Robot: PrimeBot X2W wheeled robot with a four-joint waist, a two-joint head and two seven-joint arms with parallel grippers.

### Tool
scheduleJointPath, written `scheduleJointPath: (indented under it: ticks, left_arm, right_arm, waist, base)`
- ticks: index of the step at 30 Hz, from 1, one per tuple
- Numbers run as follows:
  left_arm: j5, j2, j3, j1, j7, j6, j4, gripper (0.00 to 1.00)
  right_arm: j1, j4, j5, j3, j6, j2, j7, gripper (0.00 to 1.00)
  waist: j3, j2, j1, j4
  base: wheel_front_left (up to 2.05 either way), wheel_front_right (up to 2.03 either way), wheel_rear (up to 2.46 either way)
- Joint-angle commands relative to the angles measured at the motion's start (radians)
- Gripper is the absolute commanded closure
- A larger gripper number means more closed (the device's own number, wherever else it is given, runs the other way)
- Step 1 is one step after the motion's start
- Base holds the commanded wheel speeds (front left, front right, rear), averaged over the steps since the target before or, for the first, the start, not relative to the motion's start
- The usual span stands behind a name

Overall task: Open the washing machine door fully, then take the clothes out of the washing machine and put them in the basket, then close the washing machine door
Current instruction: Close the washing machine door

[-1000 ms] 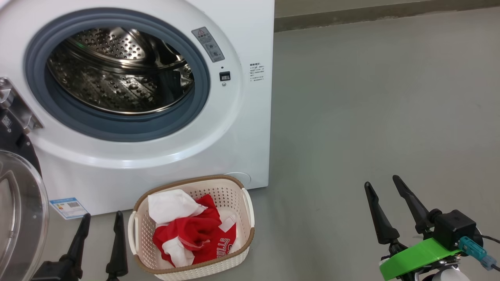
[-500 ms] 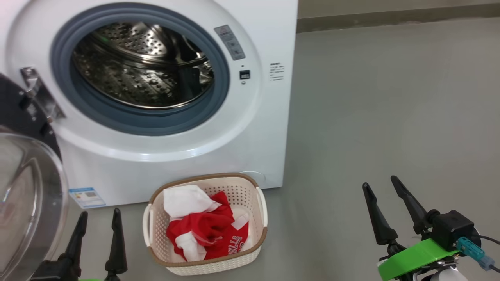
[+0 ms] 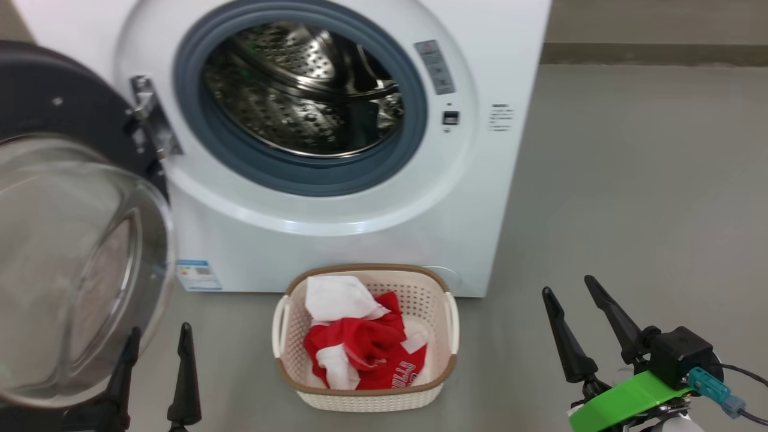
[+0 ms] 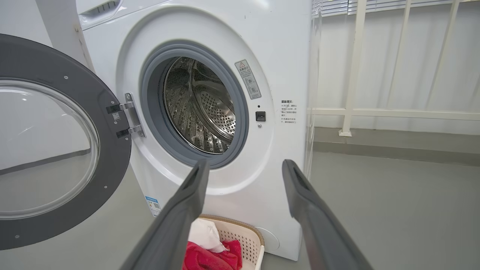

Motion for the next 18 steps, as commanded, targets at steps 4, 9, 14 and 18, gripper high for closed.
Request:
scheduleJointPath:
  ticks: [4,9,14,18]
  left_arm:
    - [0.007,0.009,0.024,-0.007,-0.012,0.013,-0.037,0.00]
    - [0.015,0.009,0.021,-0.005,-0.012,0.017,-0.047,0.00]
    - [0.024,0.009,0.020,-0.002,-0.012,0.019,-0.054,0.00]
    - [0.030,0.009,0.017,-0.001,-0.012,0.022,-0.051,0.00]
  right_arm:
    - [-0.021,-0.019,0.005,0.029,0.006,-0.007,-0.006,0.00]
    - [-0.023,-0.020,0.007,0.034,0.006,-0.007,-0.006,0.00]
    - [-0.021,-0.022,0.009,0.039,0.006,-0.004,-0.006,0.00]
    - [-0.017,-0.021,0.012,0.042,0.006,0.002,-0.006,0.00]
  waist:
    - [-0.010,0.0000,0.0000,0.078]
    - [-0.015,0.0000,0.0000,0.131]
    - [-0.022,0.0000,0.0000,0.183]
    - [-0.029,0.0000,0.0000,0.232]
  base:
    - [0.00,0.00,0.00]
    - [0.00,0.00,0.00]
    - [0.00,0.00,0.00]
    - [0.00,0.00,0.00]
